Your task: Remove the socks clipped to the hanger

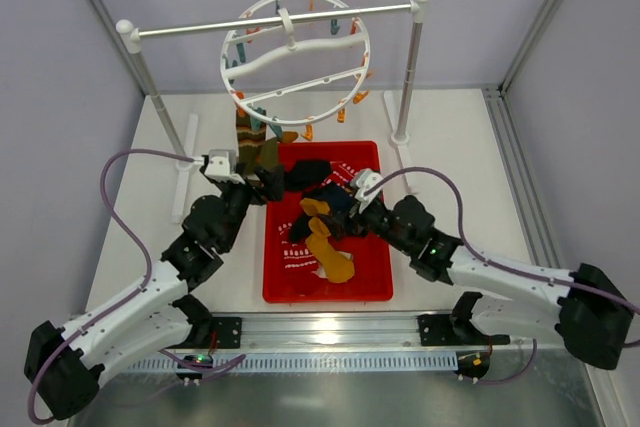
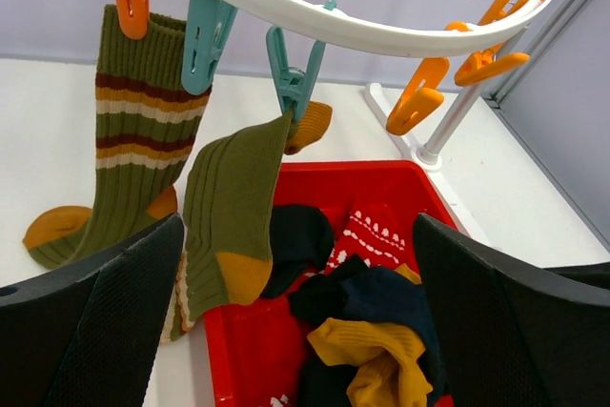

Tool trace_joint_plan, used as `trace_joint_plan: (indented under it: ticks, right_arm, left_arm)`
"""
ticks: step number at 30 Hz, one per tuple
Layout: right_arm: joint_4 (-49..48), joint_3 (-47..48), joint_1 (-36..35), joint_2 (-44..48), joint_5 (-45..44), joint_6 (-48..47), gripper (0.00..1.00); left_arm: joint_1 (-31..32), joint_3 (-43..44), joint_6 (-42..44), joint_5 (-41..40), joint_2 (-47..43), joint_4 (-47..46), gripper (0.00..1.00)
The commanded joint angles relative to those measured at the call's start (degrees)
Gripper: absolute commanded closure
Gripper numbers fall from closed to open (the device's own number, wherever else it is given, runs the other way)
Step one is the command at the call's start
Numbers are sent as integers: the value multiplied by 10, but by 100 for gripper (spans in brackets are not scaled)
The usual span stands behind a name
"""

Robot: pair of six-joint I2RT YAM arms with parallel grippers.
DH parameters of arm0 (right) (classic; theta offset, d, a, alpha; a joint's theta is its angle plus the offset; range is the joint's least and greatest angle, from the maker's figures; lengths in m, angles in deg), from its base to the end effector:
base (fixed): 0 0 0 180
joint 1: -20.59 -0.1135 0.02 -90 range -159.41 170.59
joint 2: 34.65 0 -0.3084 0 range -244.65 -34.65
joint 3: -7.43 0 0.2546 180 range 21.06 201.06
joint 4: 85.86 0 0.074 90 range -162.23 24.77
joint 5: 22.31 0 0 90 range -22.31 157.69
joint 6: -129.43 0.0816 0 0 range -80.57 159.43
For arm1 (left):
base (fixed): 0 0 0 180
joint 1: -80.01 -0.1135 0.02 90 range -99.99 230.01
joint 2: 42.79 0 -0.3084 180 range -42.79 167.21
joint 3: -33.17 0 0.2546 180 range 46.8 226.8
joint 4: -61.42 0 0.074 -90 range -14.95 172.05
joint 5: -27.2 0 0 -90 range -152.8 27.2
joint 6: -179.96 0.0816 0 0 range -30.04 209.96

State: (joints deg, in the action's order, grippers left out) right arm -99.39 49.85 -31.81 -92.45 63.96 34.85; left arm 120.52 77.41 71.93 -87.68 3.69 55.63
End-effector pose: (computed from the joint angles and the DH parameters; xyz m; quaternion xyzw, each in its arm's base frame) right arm 0.1607 0.2000 0.3019 -0.3226 0.6419 0.2604 0.6450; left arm 0.1818 -0.1102 0.3363 -0.0236 0.6866 -0.2192 0.6928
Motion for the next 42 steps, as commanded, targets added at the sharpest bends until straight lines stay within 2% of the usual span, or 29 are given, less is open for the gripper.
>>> trace_joint_plan:
  ticks: [1,4,6,10,16,19,26,33,36,39,40,42]
  right_arm:
    - [-151,39,-2,-106,78,4,0]
    - [-279,55,-2,-210,96,10,0]
    - [-323,73,-2,-272,102,14,0]
    - [-439,87,-2,-340,99,16,0]
    - [-549,102,-2,-402,76,19,0]
    - [-541,138,-2,-436,49,26,1]
    - [-562,188,-2,-504,-8,40,11]
    - [-570,238,-2,-556,-22,56,18]
    - [-575,255,-3,-574,-28,62,28]
    - [-578,269,-3,-593,-37,62,63]
    - [-581,273,-2,-597,-37,60,86]
    - [-591,275,-3,-604,-36,58,94]
  left_arm:
    - [2,-5,1,-27,-17,-14,0]
    - [0,-13,9,-45,-26,-22,0]
    - [-1,-20,11,-51,-36,-26,0]
    - [-4,-24,12,-41,-46,-24,0]
    - [-12,-26,12,-19,-44,-26,0]
    - [-15,-27,11,-17,-44,-26,0]
    - [-17,-32,11,-17,-58,-22,0]
    - [-17,-38,11,-24,-71,-20,1]
    - [-18,-38,11,-25,-72,-21,0]
    - [-18,-38,10,-21,-69,-20,1]
    - [-18,-37,11,-20,-68,-20,1]
    - [-18,-37,10,-17,-68,-21,1]
